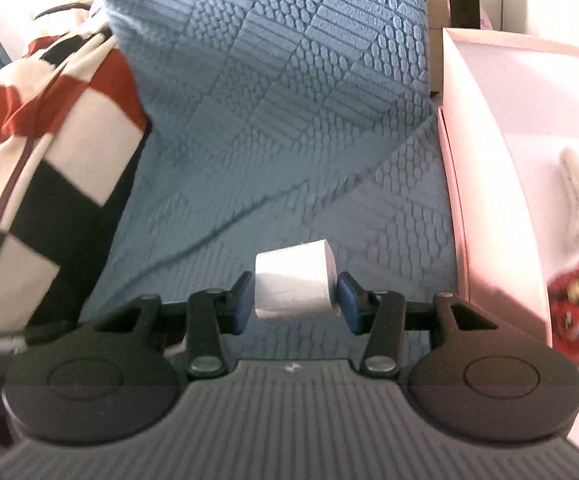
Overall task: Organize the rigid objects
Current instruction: 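Lift both chargers and carry them over the pink box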
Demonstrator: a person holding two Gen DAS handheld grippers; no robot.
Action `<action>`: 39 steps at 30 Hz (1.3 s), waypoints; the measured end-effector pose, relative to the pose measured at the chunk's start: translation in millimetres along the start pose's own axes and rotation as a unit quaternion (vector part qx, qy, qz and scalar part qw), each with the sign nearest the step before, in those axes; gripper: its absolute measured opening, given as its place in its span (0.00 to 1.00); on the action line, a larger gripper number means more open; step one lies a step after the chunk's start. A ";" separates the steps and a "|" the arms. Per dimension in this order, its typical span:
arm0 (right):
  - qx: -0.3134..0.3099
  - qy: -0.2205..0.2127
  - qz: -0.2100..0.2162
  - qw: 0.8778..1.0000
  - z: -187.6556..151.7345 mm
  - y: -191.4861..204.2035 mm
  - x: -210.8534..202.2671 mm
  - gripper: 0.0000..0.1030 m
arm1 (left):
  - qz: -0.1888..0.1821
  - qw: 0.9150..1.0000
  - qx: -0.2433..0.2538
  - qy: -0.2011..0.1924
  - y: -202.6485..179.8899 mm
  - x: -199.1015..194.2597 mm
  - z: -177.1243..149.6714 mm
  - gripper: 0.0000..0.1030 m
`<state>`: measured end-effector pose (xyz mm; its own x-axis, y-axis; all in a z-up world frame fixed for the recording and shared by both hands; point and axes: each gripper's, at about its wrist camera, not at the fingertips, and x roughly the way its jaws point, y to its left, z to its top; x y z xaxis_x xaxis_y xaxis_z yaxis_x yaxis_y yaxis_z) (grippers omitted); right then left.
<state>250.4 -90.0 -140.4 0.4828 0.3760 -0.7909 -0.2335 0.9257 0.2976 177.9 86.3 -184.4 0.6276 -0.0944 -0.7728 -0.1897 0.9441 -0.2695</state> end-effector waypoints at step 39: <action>-0.043 0.062 -0.008 0.997 -67.0 10.4 -7.4 0.45 | 0.014 0.999 -0.016 0.041 -7.5 0.3 -27.5 0.62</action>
<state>187.8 -85.9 -167.3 0.3811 0.3483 -0.8564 -0.3004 0.9227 0.2416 158.7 70.6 -198.4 0.5576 -0.0958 -0.8246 -0.2301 0.9366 -0.2644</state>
